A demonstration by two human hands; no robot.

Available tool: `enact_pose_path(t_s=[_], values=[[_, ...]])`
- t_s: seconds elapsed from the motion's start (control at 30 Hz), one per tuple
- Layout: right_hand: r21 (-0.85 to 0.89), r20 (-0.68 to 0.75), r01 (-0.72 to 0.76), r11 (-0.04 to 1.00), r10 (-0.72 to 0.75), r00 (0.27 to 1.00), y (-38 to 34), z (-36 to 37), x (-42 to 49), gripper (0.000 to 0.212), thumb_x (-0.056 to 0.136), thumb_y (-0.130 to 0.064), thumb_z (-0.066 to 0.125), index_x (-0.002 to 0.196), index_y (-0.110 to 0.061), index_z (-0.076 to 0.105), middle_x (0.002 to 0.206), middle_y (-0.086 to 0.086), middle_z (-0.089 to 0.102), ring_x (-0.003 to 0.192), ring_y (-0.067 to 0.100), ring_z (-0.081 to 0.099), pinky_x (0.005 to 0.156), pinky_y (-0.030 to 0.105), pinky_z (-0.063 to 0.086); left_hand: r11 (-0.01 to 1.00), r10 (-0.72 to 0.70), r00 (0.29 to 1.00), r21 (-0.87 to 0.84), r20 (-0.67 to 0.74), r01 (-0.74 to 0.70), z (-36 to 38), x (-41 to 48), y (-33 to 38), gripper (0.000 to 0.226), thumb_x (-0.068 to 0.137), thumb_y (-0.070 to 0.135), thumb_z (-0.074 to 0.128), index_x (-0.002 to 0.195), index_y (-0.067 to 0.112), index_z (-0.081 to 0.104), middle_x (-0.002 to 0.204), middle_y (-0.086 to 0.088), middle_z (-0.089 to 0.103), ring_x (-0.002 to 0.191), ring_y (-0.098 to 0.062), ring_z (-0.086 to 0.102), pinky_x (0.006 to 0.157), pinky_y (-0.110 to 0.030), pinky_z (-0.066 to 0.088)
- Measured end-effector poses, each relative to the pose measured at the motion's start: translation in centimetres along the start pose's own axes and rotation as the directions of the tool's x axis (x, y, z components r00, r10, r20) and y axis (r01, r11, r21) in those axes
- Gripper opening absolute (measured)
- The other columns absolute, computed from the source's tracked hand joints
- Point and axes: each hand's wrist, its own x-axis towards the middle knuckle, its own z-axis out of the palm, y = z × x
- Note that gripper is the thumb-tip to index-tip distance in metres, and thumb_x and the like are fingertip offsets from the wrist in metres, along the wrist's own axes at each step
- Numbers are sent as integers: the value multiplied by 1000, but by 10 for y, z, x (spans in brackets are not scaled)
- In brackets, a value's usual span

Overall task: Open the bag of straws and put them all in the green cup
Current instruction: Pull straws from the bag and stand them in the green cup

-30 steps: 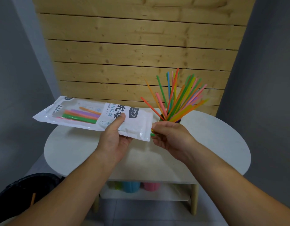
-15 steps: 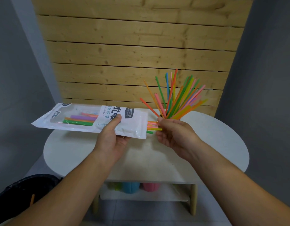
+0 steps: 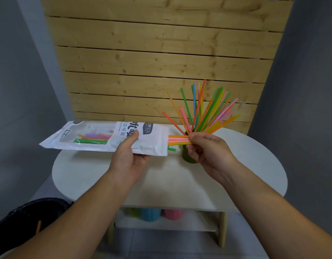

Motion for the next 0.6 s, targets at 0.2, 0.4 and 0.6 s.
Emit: enact_pose_path(t_s=[0.2, 0.4, 0.6], values=[[-20, 46, -72, 997, 72, 996, 12, 4, -3, 40, 71, -44, 81, 96, -16, 65, 83, 5, 59, 61, 13, 59, 53, 26, 51, 999, -7, 1000, -49, -24, 6, 0, 1, 5, 28, 93, 5, 66, 120, 15, 65, 101, -3, 80, 89, -18, 78, 78, -38, 64], [-118, 75, -87, 989, 96, 992, 34, 30, -10, 38, 88, -58, 62, 111, -28, 64, 95, 7, 55, 72, 17, 56, 64, 31, 49, 997, -16, 1000, -72, -18, 15, 2, -2, 5, 32, 93, 4, 66, 125, 12, 64, 108, -7, 79, 93, -21, 77, 71, -38, 64], [58, -80, 65, 996, -60, 995, 33, 48, -1, 24, 95, -37, 62, 106, -16, 70, 72, 0, 50, 59, 10, 44, 55, 25, 45, 998, -35, 999, -44, -1, 35, 1, -4, 2, 29, 94, 7, 65, 122, 13, 64, 104, -7, 80, 90, -21, 78, 71, -38, 65]])
